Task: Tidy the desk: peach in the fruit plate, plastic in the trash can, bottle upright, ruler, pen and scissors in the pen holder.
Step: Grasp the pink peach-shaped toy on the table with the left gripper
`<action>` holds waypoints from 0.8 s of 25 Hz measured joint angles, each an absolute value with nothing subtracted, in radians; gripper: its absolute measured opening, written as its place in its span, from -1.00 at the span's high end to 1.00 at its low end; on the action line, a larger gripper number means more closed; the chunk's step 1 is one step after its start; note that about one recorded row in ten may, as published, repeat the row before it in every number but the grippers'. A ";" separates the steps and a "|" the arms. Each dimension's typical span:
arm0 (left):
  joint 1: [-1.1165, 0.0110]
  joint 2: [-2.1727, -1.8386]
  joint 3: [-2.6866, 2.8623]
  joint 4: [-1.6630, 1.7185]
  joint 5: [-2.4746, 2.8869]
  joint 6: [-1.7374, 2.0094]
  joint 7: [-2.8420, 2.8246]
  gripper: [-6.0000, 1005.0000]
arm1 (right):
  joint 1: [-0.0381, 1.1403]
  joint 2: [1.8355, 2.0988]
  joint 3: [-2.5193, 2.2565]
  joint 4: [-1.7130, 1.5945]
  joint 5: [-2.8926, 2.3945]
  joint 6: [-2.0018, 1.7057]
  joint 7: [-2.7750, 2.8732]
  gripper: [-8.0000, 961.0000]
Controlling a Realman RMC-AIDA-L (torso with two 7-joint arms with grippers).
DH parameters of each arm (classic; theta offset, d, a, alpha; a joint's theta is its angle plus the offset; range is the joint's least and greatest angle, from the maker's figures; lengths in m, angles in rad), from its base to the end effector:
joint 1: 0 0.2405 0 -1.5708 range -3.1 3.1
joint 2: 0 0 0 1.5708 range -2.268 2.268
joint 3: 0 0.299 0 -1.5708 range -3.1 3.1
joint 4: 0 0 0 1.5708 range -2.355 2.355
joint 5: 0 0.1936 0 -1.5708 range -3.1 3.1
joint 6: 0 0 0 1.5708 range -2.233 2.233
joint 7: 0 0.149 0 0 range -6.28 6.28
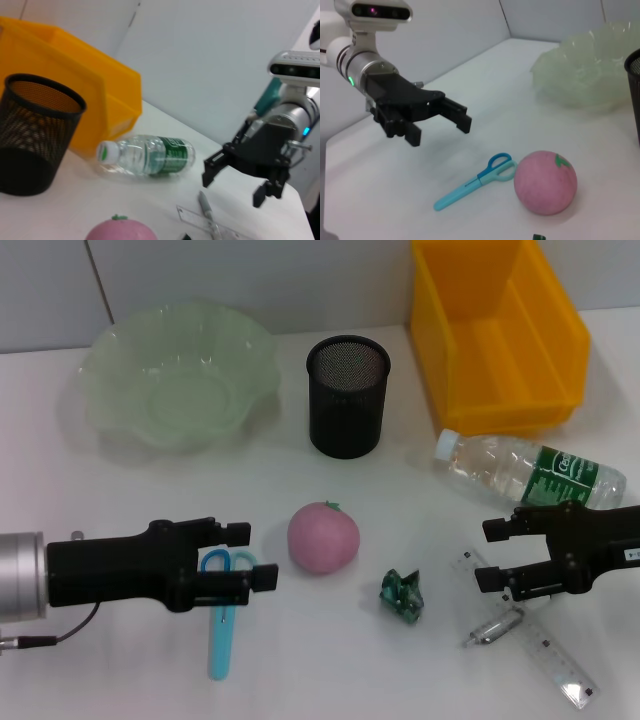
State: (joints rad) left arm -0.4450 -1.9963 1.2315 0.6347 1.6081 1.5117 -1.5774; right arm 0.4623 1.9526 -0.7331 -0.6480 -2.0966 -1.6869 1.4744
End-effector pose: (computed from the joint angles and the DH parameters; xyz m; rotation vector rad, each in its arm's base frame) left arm -0.2764 0.3073 -0.0442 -2.8905 -0.8673 -0.7470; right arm 0.3290 0.3055 0.0131 -2.8453 0.8017 0.5045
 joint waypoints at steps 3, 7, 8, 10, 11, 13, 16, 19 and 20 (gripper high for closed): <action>-0.442 -1.979 1.219 0.635 1.630 1.549 -1.557 -0.66 | 0.455 1.964 -0.710 -0.646 -2.096 -1.687 1.452 -0.72; -0.437 -1.966 1.195 0.637 1.659 1.563 -1.557 -0.66 | 0.453 1.972 -0.702 -0.645 -2.096 -1.687 1.445 -0.71; -0.437 -1.965 1.192 0.639 1.666 1.563 -1.556 -0.66 | 0.454 1.973 -0.702 -0.644 -2.095 -1.687 1.445 -0.71; -0.438 -1.964 1.192 0.644 1.675 1.563 -1.556 -0.66 | 0.454 1.974 -0.702 -0.644 -2.095 -1.687 1.446 -0.71; -0.440 -1.964 1.191 0.644 1.680 1.563 -1.556 -0.66 | 0.455 1.975 -0.702 -0.644 -2.095 -1.687 1.446 -0.71; -0.441 -1.964 1.191 0.645 1.682 1.563 -1.556 -0.66 | 0.455 1.975 -0.702 -0.644 -2.095 -1.687 1.446 -0.71; -0.446 -1.965 1.187 0.646 1.688 1.558 -1.551 -0.66 | 0.455 1.975 -0.703 -0.644 -2.095 -1.687 1.447 -0.71; -0.452 -1.971 1.168 0.648 1.688 1.552 -1.538 -0.65 | 0.455 1.975 -0.703 -0.644 -2.095 -1.687 1.448 -0.70; -0.459 -1.974 1.156 0.648 1.688 1.546 -1.530 -0.65 | 0.455 1.974 -0.703 -0.643 -2.095 -1.687 1.448 -0.70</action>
